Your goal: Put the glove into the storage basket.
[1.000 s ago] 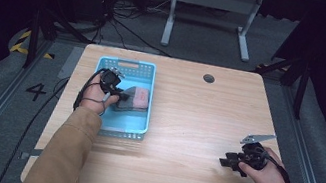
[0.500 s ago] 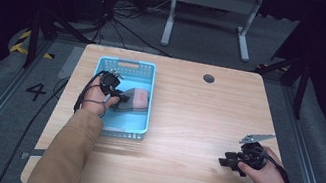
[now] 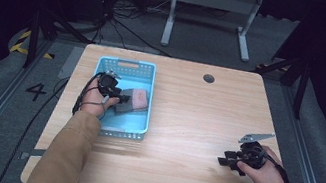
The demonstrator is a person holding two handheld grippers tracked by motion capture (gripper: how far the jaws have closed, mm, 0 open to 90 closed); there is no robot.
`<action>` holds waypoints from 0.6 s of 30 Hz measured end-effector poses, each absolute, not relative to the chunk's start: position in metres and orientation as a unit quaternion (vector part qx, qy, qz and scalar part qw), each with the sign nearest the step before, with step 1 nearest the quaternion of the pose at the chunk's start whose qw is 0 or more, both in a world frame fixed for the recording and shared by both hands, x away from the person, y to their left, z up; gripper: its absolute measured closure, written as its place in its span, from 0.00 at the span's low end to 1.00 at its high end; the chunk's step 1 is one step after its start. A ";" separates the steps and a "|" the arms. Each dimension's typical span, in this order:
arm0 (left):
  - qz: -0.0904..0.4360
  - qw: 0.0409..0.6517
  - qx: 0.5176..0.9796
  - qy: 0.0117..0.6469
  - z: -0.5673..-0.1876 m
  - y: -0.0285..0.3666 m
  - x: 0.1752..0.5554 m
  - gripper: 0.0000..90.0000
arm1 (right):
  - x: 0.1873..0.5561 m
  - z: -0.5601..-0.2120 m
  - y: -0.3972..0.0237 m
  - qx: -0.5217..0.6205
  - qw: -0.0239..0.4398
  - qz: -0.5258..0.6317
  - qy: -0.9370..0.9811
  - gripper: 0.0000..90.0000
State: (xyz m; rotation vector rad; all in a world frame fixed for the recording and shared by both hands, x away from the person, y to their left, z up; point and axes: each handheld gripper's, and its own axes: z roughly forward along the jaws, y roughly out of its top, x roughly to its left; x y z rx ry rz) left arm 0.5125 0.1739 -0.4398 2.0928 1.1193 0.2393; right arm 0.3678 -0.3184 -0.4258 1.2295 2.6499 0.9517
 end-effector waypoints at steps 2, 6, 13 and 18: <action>0.100 0.374 0.813 0.436 -0.436 0.173 0.510 0.45 | 0.369 -0.425 -0.317 0.398 0.036 0.310 0.862 0.61; 0.106 0.401 0.800 0.433 -0.423 0.170 0.501 0.44 | 0.372 -0.423 -0.315 0.393 0.036 0.314 0.863 0.61; 0.114 0.425 0.796 0.416 -0.395 0.162 0.480 0.43 | 0.379 -0.421 -0.310 0.385 0.035 0.317 0.866 0.60; 0.116 0.438 0.797 0.399 -0.376 0.156 0.457 0.43 | 0.384 -0.422 -0.305 0.380 0.033 0.318 0.868 0.60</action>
